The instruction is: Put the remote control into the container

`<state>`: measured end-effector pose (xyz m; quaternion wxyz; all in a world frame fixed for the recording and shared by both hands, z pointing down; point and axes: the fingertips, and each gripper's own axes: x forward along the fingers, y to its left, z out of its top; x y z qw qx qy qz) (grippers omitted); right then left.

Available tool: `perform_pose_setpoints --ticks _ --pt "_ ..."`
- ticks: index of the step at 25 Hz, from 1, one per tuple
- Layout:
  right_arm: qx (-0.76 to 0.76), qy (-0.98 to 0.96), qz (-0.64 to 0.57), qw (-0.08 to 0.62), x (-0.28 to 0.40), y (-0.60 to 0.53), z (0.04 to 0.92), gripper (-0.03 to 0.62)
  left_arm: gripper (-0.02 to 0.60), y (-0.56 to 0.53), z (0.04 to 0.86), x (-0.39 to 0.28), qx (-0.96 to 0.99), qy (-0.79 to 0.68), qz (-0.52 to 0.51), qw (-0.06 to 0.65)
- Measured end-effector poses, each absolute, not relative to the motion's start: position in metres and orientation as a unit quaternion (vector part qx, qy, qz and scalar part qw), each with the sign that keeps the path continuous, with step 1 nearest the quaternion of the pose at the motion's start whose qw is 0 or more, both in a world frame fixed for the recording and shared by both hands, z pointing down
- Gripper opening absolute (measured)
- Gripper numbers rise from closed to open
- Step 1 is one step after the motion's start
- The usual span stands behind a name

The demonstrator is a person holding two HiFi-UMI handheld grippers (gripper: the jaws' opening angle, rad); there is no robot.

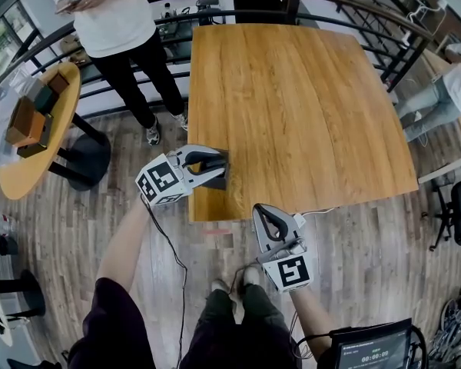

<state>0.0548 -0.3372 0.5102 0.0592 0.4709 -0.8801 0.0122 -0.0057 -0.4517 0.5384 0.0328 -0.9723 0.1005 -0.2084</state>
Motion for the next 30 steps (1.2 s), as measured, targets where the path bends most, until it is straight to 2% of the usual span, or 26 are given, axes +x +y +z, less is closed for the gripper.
perform_pose_setpoints --ticks 8,17,20,25,30 --pt "0.480 -0.876 0.010 0.048 0.059 -0.340 0.512 0.018 0.117 -0.458 0.561 -0.008 -0.971 0.096 -0.217 0.016" --pt "0.479 -0.875 0.018 0.072 0.065 -0.338 0.522 0.018 0.118 -0.462 0.562 -0.008 -0.971 0.101 -0.214 0.012" --pt "0.482 -0.875 0.011 0.050 0.062 -0.339 0.513 0.018 0.123 -0.462 0.562 -0.010 -0.970 0.105 -0.220 0.017" --pt "0.479 -0.873 0.025 0.087 0.067 -0.332 0.526 0.018 0.186 -0.458 0.564 -0.008 -0.970 0.104 -0.220 0.016" --pt "0.483 -0.873 0.013 0.061 0.068 -0.332 0.520 0.018 0.187 -0.456 0.560 -0.008 -0.968 0.107 -0.224 0.024"
